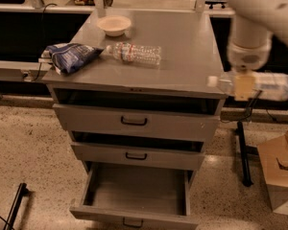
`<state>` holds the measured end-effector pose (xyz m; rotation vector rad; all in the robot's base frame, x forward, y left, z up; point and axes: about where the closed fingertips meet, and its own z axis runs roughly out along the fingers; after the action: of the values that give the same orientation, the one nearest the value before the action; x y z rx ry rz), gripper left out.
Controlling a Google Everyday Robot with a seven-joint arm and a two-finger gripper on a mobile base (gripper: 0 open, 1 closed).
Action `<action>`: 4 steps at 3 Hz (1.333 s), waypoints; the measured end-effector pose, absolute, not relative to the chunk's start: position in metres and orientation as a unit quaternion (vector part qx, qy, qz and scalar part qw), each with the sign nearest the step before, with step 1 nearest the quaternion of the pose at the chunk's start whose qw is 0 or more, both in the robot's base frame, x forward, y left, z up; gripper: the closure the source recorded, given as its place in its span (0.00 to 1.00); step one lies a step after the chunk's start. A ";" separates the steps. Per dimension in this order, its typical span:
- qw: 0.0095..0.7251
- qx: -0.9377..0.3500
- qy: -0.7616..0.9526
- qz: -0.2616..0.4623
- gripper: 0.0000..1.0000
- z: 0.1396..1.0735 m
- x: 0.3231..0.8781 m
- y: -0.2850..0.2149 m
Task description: Place blue plastic bottle into bottom drawer
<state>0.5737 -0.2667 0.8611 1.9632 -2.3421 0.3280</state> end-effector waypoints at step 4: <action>-0.102 0.660 -0.735 -0.117 1.00 0.791 0.495 -0.158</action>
Offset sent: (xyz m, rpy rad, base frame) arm -0.0311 -0.0180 -0.0039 0.1643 -0.0162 -0.1374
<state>0.4946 -0.1582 0.7910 2.2204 -2.4711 -0.3944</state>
